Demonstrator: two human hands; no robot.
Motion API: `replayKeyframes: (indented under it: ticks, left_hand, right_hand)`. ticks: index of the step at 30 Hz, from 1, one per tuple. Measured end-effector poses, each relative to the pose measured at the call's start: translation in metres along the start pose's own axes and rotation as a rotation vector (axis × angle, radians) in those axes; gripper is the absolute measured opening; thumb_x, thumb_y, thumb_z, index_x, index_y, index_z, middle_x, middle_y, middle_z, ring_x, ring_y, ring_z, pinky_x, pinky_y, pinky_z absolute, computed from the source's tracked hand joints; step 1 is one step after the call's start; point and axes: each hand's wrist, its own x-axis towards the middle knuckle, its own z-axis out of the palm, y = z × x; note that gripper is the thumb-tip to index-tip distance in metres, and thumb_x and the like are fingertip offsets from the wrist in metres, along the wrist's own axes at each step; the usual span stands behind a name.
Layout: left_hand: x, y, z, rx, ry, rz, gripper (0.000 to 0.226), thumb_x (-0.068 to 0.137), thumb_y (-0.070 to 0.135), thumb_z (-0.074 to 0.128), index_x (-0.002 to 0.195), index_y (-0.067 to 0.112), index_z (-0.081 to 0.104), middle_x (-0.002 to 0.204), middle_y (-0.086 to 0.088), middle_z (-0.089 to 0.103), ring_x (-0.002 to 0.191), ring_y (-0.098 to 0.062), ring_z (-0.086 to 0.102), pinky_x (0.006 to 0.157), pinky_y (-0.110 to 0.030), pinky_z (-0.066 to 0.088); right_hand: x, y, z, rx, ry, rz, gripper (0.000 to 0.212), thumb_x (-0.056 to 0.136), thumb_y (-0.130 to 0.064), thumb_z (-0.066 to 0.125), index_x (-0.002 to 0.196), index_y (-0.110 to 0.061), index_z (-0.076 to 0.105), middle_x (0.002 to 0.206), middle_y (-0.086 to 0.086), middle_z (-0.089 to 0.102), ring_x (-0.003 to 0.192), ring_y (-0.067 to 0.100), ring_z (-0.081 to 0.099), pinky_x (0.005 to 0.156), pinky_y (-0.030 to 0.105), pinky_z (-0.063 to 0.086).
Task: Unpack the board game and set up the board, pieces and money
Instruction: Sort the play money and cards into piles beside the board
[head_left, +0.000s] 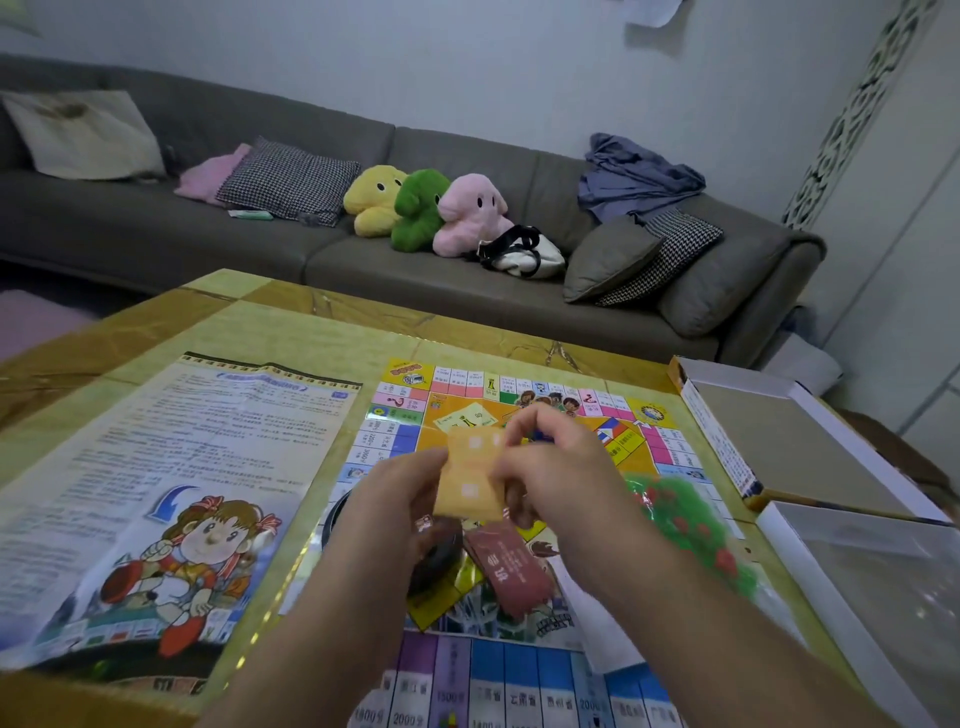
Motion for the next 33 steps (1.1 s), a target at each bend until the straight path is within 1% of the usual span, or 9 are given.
replayKeyframes:
  ticks: [3,6,10,12,15,20,26,30,33]
  left_hand:
    - [0.011,-0.002,-0.009,0.081,0.137,0.052,0.01,0.095,0.013,0.067,0.104,0.01,0.07,0.096,-0.015,0.078,0.101,-0.035,0.072,0.1,-0.055,0.055]
    - [0.017,-0.004,-0.012,0.11,0.141,0.036,0.009,0.092,0.005,0.069,0.1,0.01,0.072,0.073,-0.008,0.077,0.089,-0.036,0.069,0.091,-0.053,0.055]
    - [0.028,-0.004,-0.018,0.105,0.153,0.036,0.009,0.09,0.004,0.071,0.096,0.011,0.073,0.078,-0.012,0.076,0.095,-0.041,0.072,0.08,-0.048,0.055]
    - [0.028,-0.005,-0.019,0.1,0.148,0.049,0.011,0.09,0.002,0.071,0.096,0.011,0.073,0.084,-0.015,0.076,0.096,-0.04,0.073,0.077,-0.046,0.055]
    - [0.028,-0.005,-0.021,0.108,0.127,0.07,0.013,0.09,0.0,0.068,0.095,0.011,0.072,0.086,-0.014,0.076,0.089,-0.031,0.073,0.072,-0.044,0.054]
    - [0.028,-0.006,-0.024,0.131,0.12,0.077,0.02,0.089,-0.007,0.062,0.093,0.011,0.071,0.089,-0.011,0.078,0.089,-0.03,0.073,0.069,-0.039,0.052]
    - [0.028,-0.003,-0.02,0.153,0.114,0.073,0.029,0.086,-0.016,0.056,0.091,0.009,0.072,0.079,-0.005,0.077,0.09,-0.029,0.073,0.065,-0.034,0.051]
    - [0.028,-0.005,-0.019,0.179,0.122,0.078,0.03,0.085,-0.016,0.056,0.087,0.009,0.073,0.08,-0.006,0.076,0.091,-0.03,0.071,0.07,-0.035,0.051]
    - [0.025,-0.007,-0.017,0.202,0.14,0.09,0.029,0.087,-0.012,0.056,0.087,0.011,0.074,0.086,-0.007,0.077,0.094,-0.03,0.071,0.078,-0.039,0.054]
  right_hand:
    - [0.056,-0.002,0.014,-0.055,0.104,0.028,0.014,0.089,-0.001,0.061,0.09,-0.009,0.073,0.067,0.009,0.062,0.055,0.02,0.053,0.048,0.029,0.044]
    - [0.111,-0.001,0.029,-0.205,0.221,0.035,0.014,0.087,-0.006,0.06,0.085,-0.002,0.073,0.071,0.01,0.064,0.062,0.023,0.056,0.054,0.034,0.044]
    - [0.152,-0.002,0.05,-0.352,0.277,0.027,0.007,0.088,-0.006,0.06,0.081,-0.003,0.061,0.077,0.01,0.062,0.062,0.021,0.052,0.049,0.025,0.033]
    - [0.159,0.0,0.056,-0.422,0.254,0.033,0.012,0.092,-0.008,0.06,0.08,-0.005,0.057,0.078,0.008,0.058,0.066,0.021,0.053,0.051,0.027,0.037]
    - [0.166,0.005,0.061,-0.533,0.205,0.039,0.014,0.094,-0.012,0.059,0.082,-0.008,0.053,0.08,0.006,0.057,0.084,0.027,0.063,0.063,0.032,0.047]
    - [0.167,0.009,0.062,-0.757,0.104,0.005,0.016,0.093,-0.012,0.058,0.078,-0.011,0.054,0.078,0.006,0.058,0.068,0.019,0.055,0.053,0.03,0.042]
    - [0.166,0.009,0.061,-1.022,0.016,-0.026,0.013,0.09,-0.018,0.058,0.078,-0.013,0.057,0.076,0.004,0.055,0.07,0.021,0.054,0.05,0.029,0.04]
    - [0.148,0.002,0.048,-0.951,0.067,-0.135,0.012,0.086,-0.008,0.056,0.075,-0.009,0.06,0.073,0.006,0.057,0.066,0.023,0.056,0.052,0.033,0.045]
    - [0.111,-0.002,0.024,-0.862,-0.024,-0.228,0.021,0.09,-0.002,0.053,0.093,-0.009,0.073,0.092,0.008,0.07,0.084,0.022,0.067,0.065,0.038,0.059]
